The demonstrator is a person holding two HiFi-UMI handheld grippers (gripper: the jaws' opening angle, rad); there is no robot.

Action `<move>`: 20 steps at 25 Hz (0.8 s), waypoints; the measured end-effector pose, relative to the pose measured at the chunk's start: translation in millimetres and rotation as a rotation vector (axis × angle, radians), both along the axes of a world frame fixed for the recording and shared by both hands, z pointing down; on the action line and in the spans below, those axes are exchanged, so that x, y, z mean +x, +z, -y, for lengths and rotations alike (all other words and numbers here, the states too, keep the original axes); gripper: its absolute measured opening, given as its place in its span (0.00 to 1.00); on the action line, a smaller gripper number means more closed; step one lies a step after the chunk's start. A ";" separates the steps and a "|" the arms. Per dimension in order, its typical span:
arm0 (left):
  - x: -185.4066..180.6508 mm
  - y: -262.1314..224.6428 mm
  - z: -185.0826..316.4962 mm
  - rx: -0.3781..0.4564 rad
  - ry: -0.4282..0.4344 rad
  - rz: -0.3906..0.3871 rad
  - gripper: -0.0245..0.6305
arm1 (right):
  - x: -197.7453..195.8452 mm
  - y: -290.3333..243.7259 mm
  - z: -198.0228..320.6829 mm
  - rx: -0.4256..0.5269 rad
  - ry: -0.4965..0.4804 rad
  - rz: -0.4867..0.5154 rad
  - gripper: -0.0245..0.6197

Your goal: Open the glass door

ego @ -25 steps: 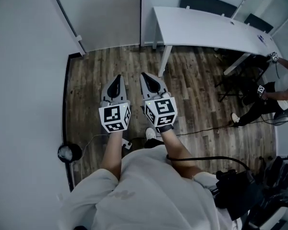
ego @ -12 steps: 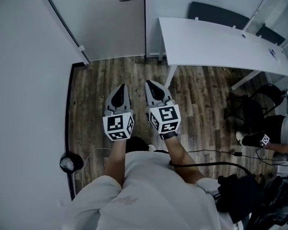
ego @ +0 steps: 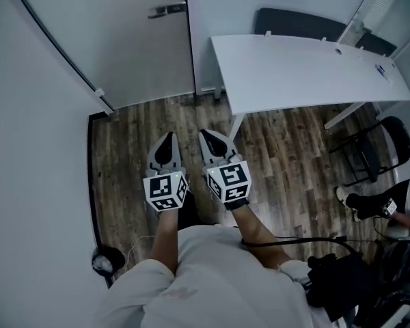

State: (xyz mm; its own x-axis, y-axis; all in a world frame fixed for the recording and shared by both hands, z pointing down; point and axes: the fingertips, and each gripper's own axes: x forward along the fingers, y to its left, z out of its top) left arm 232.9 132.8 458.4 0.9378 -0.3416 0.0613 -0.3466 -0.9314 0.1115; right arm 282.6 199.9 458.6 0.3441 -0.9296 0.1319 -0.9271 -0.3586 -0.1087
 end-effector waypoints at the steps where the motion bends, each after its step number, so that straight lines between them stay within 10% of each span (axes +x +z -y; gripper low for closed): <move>1: 14.2 3.3 12.2 -0.004 0.016 -0.006 0.04 | 12.5 2.8 11.3 -0.002 0.015 -0.007 0.04; 20: 187.0 -22.6 306.1 -0.012 0.118 -0.088 0.04 | 196.9 -21.1 296.1 0.019 0.099 -0.023 0.04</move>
